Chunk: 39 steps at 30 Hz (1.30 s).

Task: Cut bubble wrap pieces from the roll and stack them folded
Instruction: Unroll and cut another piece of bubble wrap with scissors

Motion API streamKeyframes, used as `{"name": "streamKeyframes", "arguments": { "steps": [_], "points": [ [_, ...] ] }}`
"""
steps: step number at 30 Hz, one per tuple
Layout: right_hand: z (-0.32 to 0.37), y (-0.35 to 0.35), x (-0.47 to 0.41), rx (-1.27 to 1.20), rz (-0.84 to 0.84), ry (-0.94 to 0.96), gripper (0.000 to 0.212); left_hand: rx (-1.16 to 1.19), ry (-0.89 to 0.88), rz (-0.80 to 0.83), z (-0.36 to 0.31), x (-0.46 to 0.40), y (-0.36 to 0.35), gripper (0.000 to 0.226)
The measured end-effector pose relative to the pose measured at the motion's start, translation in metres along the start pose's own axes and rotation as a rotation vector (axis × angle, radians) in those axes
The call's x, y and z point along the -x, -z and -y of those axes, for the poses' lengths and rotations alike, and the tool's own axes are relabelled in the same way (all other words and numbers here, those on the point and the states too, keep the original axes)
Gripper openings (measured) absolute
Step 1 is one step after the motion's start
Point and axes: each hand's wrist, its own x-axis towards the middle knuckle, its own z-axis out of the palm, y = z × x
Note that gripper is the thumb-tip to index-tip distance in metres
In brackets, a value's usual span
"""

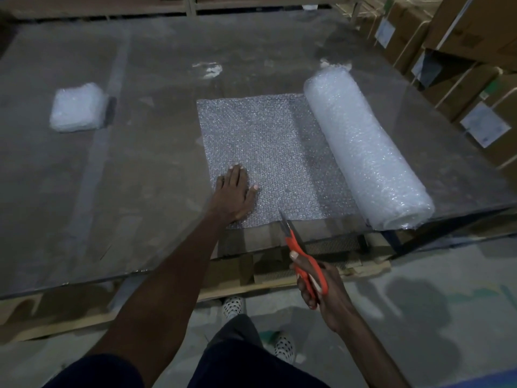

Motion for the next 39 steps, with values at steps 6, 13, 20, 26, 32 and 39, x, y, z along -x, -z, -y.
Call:
{"name": "streamKeyframes", "arguments": {
  "steps": [6,13,20,26,32,39],
  "points": [
    [-0.002,-0.005,-0.008,0.021,-0.006,0.011,0.049,0.011,0.003,-0.009,0.001,0.002,-0.001,0.071],
    [-0.007,-0.006,-0.01,0.013,-0.025,0.021,0.039,0.005,0.018,-0.005,-0.001,0.001,-0.001,0.067],
    [-0.011,-0.008,-0.012,0.018,-0.04,0.038,0.027,0.022,0.017,-0.001,0.0,0.002,-0.001,0.067],
    [-0.012,-0.01,-0.013,0.008,-0.049,0.038,0.025,0.016,0.011,0.0,0.0,0.002,-0.002,0.067],
    [-0.006,-0.013,-0.019,0.007,-0.059,0.035,0.03,0.003,0.064,-0.019,-0.001,0.006,-0.002,0.074],
    [0.001,-0.014,-0.026,0.044,-0.06,0.042,0.035,0.008,0.062,0.019,-0.001,0.008,0.001,0.076]
  ]
}}
